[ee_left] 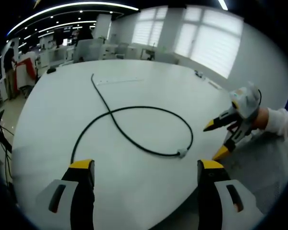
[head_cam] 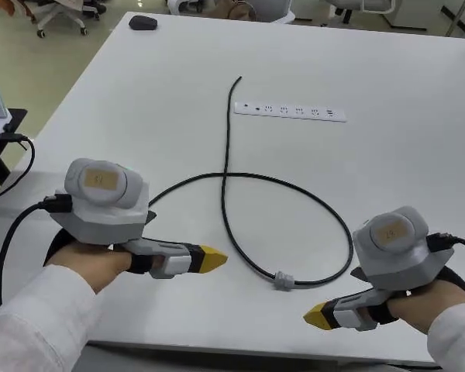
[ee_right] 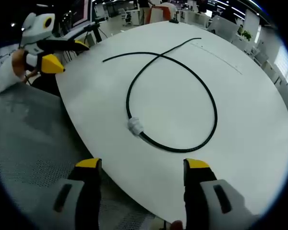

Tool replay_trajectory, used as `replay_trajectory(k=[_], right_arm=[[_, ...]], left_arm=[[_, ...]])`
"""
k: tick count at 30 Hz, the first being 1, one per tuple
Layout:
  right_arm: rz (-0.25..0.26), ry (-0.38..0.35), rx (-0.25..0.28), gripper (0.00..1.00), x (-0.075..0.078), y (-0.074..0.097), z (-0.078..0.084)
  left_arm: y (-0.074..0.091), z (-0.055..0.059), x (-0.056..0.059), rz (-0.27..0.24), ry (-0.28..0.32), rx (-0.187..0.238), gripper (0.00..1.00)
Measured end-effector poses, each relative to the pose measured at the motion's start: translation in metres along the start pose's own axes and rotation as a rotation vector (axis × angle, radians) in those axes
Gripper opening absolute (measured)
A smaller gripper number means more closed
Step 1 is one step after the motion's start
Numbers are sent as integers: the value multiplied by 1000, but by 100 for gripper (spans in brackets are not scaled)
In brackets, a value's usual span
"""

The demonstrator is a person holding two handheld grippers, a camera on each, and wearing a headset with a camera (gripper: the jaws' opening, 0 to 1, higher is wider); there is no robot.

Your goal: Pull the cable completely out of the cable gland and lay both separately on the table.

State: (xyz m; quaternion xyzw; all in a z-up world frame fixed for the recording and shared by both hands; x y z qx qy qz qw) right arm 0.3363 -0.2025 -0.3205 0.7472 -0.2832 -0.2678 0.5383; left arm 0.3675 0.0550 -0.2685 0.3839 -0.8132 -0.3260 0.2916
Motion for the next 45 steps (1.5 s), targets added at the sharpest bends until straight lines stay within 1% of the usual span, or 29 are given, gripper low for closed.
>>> replay_trajectory(k=[34, 41, 45], right_arm=[[0, 9, -7, 72, 0, -1, 0], [2, 28, -20, 71, -2, -3, 0], [-3, 50, -3, 71, -5, -3, -3]], left_arm=[[-1, 0, 2, 7, -6, -6, 89], [-1, 0, 3, 13, -5, -2, 89], [0, -1, 4, 18, -8, 2, 89]])
Point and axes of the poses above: the centre of the closed fingertips' face, and the gripper's own axes: y roughly backward along the fingers, x roughly to its right, z roughly out of its underside, the point moved 6 cm from there along y, roughly backward along the fingers, and after that the axes turned 11 degrees about -x, right-handed, at the moved point
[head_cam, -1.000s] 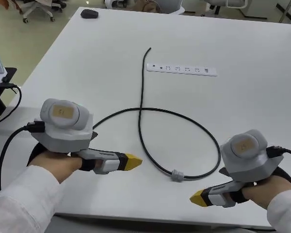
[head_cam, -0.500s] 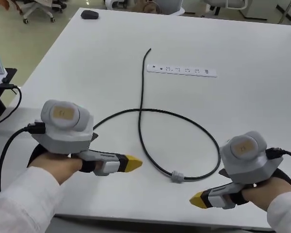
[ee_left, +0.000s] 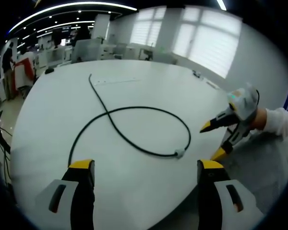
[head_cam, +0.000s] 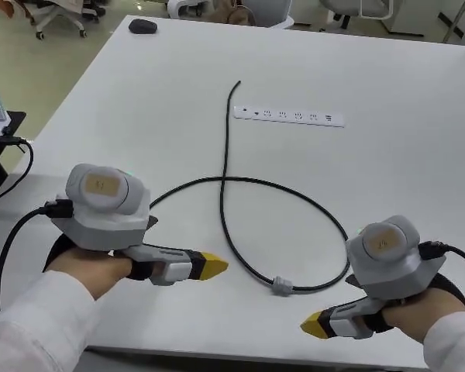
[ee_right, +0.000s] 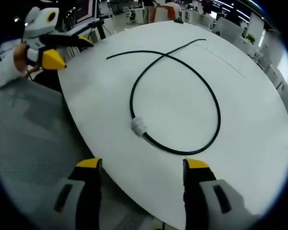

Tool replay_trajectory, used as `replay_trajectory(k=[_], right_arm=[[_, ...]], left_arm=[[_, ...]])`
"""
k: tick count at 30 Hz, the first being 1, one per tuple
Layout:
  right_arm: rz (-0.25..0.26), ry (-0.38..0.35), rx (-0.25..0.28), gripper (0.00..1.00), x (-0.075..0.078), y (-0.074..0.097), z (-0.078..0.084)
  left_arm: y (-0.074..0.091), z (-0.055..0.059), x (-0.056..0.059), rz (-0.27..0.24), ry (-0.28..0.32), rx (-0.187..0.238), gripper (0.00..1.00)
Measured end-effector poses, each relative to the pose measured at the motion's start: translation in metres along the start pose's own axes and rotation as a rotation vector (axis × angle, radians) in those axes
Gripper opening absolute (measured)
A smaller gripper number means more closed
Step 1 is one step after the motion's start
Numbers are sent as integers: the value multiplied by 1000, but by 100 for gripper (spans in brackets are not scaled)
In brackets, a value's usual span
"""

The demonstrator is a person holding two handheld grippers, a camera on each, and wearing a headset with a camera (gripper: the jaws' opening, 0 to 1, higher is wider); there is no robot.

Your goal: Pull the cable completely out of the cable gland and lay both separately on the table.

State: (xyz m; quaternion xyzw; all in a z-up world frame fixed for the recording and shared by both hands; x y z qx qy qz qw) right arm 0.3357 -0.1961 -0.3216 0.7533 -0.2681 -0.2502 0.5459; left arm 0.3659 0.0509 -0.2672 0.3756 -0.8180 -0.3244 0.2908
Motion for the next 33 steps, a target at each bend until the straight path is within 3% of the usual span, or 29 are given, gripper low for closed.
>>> replay_trajectory(k=[3, 10, 17, 22, 24, 28, 33], right_arm=[[-4, 20, 22, 70, -2, 1, -4], [5, 92, 13, 69, 1, -2, -8], [-4, 147, 36, 64, 8, -8, -15], [6, 203, 56, 60, 12, -13, -23], [25, 211, 55, 54, 15, -13, -25], [21, 215, 91, 51, 16, -14, -31], [12, 279, 127, 47, 14, -19, -39]], left_arm=[[1, -1, 0, 2, 1, 4, 89], [3, -3, 1, 7, 1, 19, 89], [4, -5, 0, 7, 6, 32, 88], [4, -5, 0, 7, 4, 34, 88], [4, -6, 0, 9, 4, 34, 88], [4, -5, 0, 10, 2, 31, 87], [4, -6, 0, 13, 3, 33, 87]])
Point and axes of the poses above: the centre of the closed fingertips' face, and the gripper's own axes: y roughly backward along the fingers, x roughly to its right, z roughly out of its underside, the point moved 6 cm from there along y, roughly backward along the fingers, and after that the axes turned 11 degrees about -x, right-handed, at the moved point
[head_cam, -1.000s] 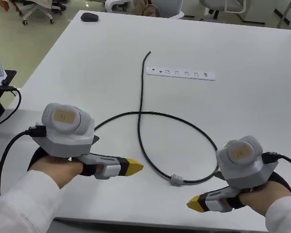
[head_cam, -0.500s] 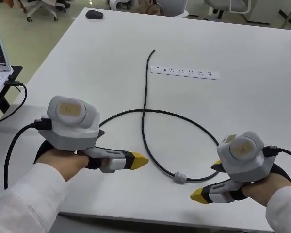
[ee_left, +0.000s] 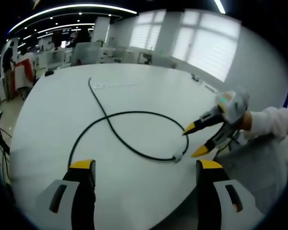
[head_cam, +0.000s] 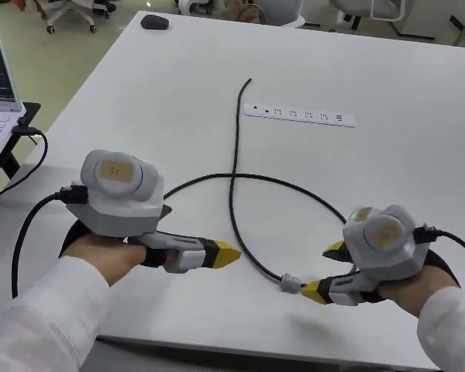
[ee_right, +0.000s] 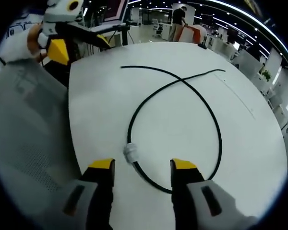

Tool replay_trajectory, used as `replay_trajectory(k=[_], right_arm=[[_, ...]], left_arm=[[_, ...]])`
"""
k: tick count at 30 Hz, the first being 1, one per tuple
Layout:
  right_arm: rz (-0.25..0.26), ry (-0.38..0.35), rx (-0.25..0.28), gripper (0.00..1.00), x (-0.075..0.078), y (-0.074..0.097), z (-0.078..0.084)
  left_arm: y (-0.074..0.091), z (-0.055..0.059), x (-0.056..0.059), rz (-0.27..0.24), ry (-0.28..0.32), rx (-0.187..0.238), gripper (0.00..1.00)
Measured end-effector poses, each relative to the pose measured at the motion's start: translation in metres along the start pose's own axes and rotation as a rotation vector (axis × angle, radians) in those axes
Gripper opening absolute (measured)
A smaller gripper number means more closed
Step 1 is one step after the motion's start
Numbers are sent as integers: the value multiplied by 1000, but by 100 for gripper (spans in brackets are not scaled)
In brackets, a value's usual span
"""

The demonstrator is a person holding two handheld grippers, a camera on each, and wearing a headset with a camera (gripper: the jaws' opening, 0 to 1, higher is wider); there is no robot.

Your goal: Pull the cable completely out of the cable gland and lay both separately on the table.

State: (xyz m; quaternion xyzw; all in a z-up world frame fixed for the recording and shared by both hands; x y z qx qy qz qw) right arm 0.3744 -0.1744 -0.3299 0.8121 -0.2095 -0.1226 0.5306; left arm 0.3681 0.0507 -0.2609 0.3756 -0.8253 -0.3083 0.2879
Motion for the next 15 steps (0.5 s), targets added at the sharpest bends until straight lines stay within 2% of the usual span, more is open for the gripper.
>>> replay_trajectory(k=[5, 9, 12, 15], right_arm=[[0, 68, 2, 35, 0, -8, -4], [-30, 90, 9, 36, -3, -13, -6], [-26, 145, -14, 33, -5, -20, -5], [-29, 167, -20, 30, -6, -24, -4]], left_arm=[[0, 0, 1, 2, -2, -1, 87], [1, 0, 0, 1, 2, 5, 87], [1, 0, 0, 2, 4, 6, 87], [1, 0, 1, 3, 2, 5, 87]])
Point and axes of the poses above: the centre of the closed fingertips' face, and the gripper's own axes: y roughly backward along the fingers, x roughly to its right, z roughly out of its underside, the point moved 6 cm from there along y, roughly backward along the fingers, and after that the axes turned 11 degrees about -x, right-handed, at the moved point
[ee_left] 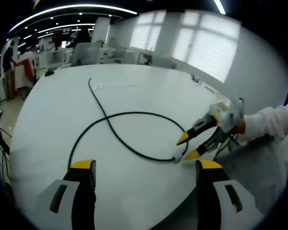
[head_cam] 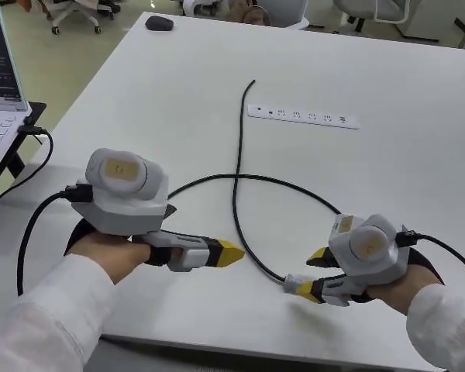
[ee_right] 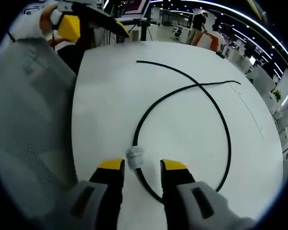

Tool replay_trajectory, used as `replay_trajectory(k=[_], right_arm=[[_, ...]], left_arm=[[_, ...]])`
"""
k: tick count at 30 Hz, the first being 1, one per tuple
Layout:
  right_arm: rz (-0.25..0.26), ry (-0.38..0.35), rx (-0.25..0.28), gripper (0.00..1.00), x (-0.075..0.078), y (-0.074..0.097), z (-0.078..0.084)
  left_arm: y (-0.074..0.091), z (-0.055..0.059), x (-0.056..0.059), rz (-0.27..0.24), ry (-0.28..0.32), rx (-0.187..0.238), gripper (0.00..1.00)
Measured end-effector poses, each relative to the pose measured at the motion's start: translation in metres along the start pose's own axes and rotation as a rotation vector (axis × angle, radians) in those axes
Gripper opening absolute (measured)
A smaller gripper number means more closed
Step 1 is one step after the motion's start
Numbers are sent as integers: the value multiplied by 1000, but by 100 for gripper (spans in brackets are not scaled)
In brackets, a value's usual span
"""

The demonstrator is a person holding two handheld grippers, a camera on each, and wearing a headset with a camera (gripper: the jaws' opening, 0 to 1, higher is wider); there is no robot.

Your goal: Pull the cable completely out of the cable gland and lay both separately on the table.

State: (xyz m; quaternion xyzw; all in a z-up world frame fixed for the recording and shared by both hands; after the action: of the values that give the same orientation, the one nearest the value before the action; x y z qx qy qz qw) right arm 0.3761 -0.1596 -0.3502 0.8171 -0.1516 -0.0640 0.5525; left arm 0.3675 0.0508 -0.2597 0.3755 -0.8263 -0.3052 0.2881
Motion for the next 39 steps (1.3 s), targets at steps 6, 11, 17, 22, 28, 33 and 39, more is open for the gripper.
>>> replay_trajectory(k=[6, 11, 17, 22, 28, 33, 39], right_arm=[[-4, 37, 6, 23, -1, -5, -1], [-12, 48, 0, 18, -2, -11, 2], [-15, 62, 1, 13, -5, -17, 5], [-3, 87, 0, 12, -4, -15, 5], [-9, 72, 33, 12, -3, -4, 1], [-3, 73, 63, 11, -2, 9, -6], [0, 116, 121, 11, -6, 32, -21]], left_arm=[[0, 0, 1, 2, -2, -1, 86], [0, -1, 1, 4, 0, 2, 86], [0, -1, 1, 9, 3, 3, 86], [0, -1, 1, 10, 4, 4, 86], [-1, -1, 1, 14, 3, 3, 86], [-2, -1, 2, 18, -4, 4, 85], [-2, -3, 5, 24, -28, 16, 84]])
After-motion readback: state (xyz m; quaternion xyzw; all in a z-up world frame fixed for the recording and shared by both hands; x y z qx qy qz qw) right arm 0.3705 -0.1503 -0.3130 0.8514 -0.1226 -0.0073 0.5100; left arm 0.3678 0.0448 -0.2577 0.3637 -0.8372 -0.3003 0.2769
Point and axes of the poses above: the centre of the closed fingertips' face, and the gripper's own axes: y roughly backward along the fingers, x roughly to its right, z roughly out of its underside, the point moved 6 cm from there along y, roughly backward along the fingers, and after that the axes turned 11 degrees about -x, right-handed, at the moved point
